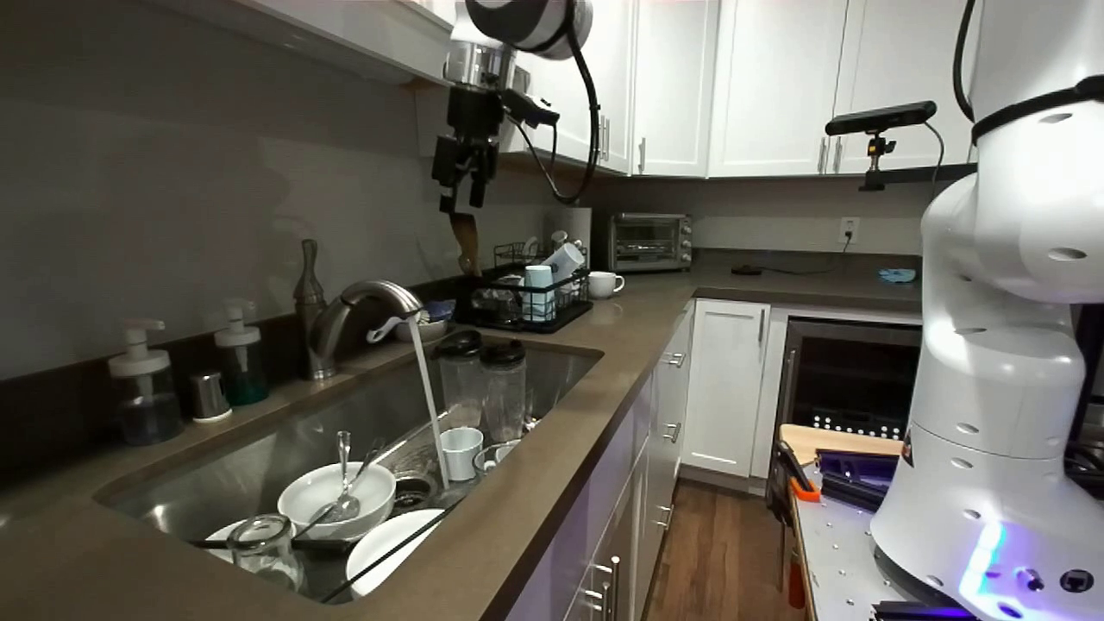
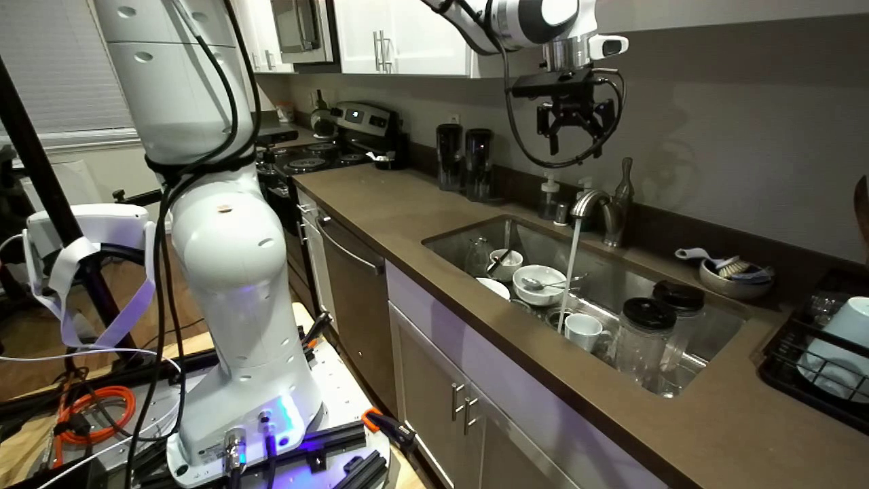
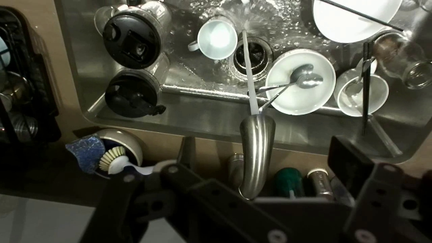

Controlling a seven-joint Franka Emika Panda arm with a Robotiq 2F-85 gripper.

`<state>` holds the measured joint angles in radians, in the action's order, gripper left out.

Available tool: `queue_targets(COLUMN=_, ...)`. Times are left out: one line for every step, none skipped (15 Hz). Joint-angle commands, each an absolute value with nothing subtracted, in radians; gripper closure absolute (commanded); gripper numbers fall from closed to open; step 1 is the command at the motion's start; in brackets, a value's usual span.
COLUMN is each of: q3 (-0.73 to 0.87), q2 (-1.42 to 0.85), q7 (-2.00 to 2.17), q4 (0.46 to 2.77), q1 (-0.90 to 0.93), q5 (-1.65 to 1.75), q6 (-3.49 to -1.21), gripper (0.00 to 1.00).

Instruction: Open the tap

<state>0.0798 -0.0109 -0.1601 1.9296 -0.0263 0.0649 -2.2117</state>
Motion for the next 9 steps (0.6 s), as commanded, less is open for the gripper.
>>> queue_targets(q3=0.072, q2=0.020, q7=-0.208, q4=1.940, q1=-0.039, q5=0.041, q6=-2.158, gripper=0.00)
queue_targets(q3=0.072, q2=0.024, q7=-0.210, q4=1.943, q1=-0.039, q5=0.047, q6=-2.157, gripper=0.00)
queue_targets(q3=0.071, q2=0.025, q7=-0.215, q4=1.943, q1=-0.038, q5=0.043, q6=-2.152, gripper=0.00)
queue_targets(q3=0.070, q2=-0.001, q7=-0.173, q4=1.927, q1=-0.036, q5=0.063, q6=-2.179, gripper=0.00)
queue_targets(q3=0.070, q2=0.000, q7=-0.174, q4=1.927, q1=-0.036, q5=0.063, q6=-2.175, gripper=0.00)
queue_targets(q3=0.070, q2=0.001, q7=-0.174, q4=1.927, q1=-0.036, q5=0.063, q6=-2.173, gripper=0.00)
queue_targets(q3=0.070, q2=0.001, q7=-0.175, q4=1.927, q1=-0.036, q5=0.063, q6=-2.173, gripper=0.00)
queue_targets(q3=0.070, q2=0.001, q7=-0.175, q4=1.927, q1=-0.036, q5=0.063, q6=-2.172, gripper=0.00)
queue_targets(q3=0.070, q2=0.001, q7=-0.175, q4=1.927, q1=-0.036, q5=0.063, q6=-2.172, gripper=0.00)
